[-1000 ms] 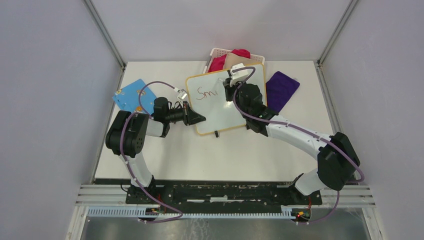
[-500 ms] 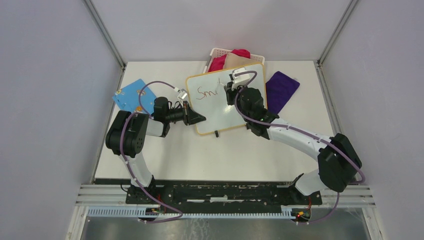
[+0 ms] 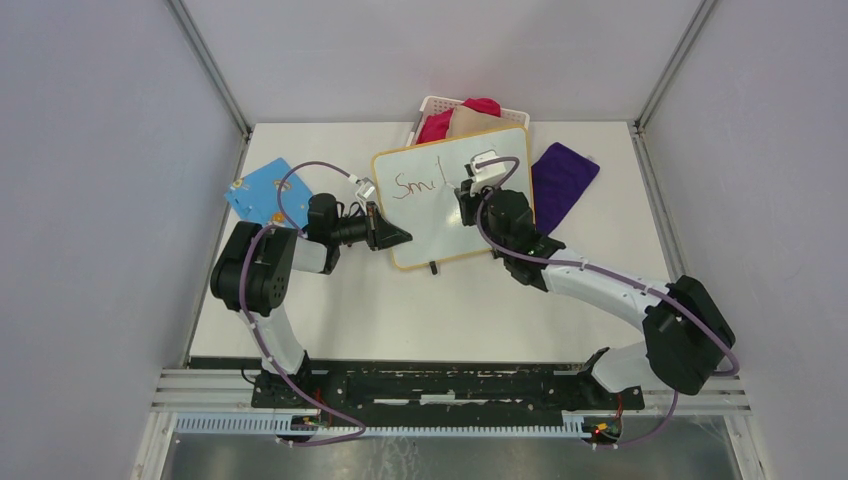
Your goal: Write a sentence on the whiteboard
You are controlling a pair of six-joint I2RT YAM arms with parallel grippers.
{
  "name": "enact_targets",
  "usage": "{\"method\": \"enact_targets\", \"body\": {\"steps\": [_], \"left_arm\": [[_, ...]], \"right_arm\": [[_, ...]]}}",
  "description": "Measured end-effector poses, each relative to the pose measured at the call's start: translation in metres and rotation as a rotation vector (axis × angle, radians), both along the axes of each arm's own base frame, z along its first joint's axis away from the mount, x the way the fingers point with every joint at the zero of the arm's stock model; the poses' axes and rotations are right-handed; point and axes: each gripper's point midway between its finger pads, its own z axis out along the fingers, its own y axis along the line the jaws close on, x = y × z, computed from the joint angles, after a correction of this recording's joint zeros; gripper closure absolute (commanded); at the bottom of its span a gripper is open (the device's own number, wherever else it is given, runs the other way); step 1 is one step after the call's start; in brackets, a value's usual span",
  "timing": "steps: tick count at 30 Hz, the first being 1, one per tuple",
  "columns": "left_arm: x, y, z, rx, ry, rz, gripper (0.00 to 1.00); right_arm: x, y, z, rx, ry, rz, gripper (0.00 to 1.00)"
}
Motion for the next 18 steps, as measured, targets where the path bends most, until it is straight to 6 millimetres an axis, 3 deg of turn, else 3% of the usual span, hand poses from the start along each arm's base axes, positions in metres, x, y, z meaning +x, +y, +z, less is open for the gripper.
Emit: {"method": "enact_targets", "body": {"steps": [18], "left_arm": [[0.0,-0.001,0.001,0.012,-0.012,-0.002,0.98]], "right_arm": [[-0.01,-0.014,-0.01,-0.017,0.02,-0.021,1.0]]}}
